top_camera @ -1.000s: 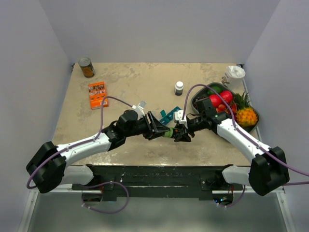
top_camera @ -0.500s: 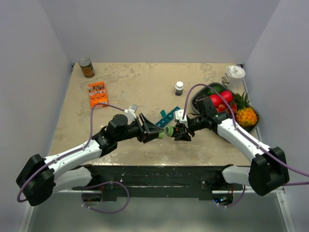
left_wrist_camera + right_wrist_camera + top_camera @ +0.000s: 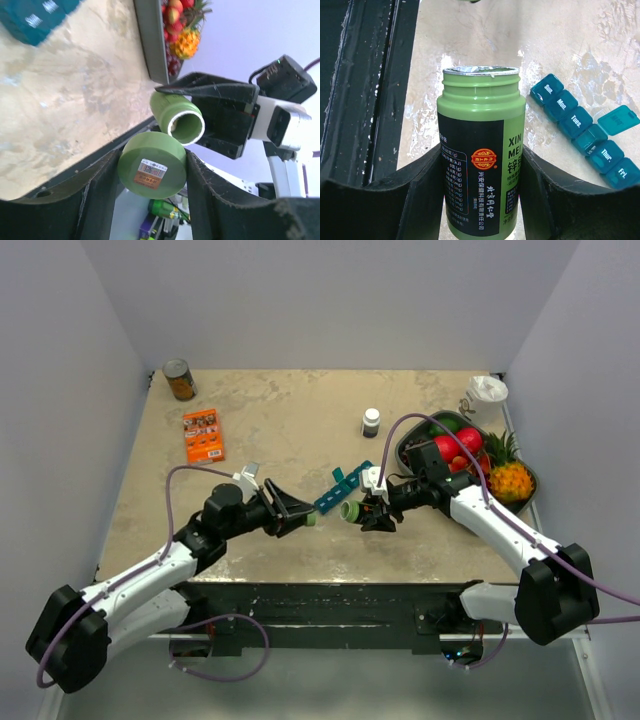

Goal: Sort the pills into containers

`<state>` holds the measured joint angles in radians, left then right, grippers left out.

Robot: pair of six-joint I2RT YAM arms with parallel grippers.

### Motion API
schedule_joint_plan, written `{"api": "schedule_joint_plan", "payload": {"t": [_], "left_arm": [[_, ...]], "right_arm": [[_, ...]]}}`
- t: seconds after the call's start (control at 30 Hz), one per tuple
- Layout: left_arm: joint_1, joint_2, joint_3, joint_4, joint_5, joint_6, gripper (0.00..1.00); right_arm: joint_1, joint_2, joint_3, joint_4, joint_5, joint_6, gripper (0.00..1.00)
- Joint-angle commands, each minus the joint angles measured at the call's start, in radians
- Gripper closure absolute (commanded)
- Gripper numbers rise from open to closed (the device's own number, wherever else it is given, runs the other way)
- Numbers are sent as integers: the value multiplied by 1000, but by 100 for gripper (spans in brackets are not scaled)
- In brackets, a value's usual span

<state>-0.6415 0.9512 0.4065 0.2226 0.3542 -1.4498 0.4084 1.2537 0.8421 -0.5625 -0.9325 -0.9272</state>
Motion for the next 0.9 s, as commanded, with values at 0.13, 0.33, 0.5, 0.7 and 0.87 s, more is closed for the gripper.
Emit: {"api": "schedule_joint_plan", "payload": {"t": [0.13, 0.33, 0.5, 0.7, 0.87], "left_arm": [[167, -46, -66, -80, 34, 104, 100], [275, 3, -57, -221, -72, 227, 99], [333, 99, -25, -299, -176, 313, 91], [365, 150, -11, -313, -245, 359, 90], [373, 175, 41, -441, -351, 405, 88]], "right_arm": [[-2, -25, 9, 19, -14, -4, 100], [-3, -25, 9, 19, -12, -5, 100], [-3, -23, 9, 21, -9, -4, 100], [-3, -20, 9, 21, -8, -2, 100], [-5, -20, 9, 21, -8, -2, 100]]}}
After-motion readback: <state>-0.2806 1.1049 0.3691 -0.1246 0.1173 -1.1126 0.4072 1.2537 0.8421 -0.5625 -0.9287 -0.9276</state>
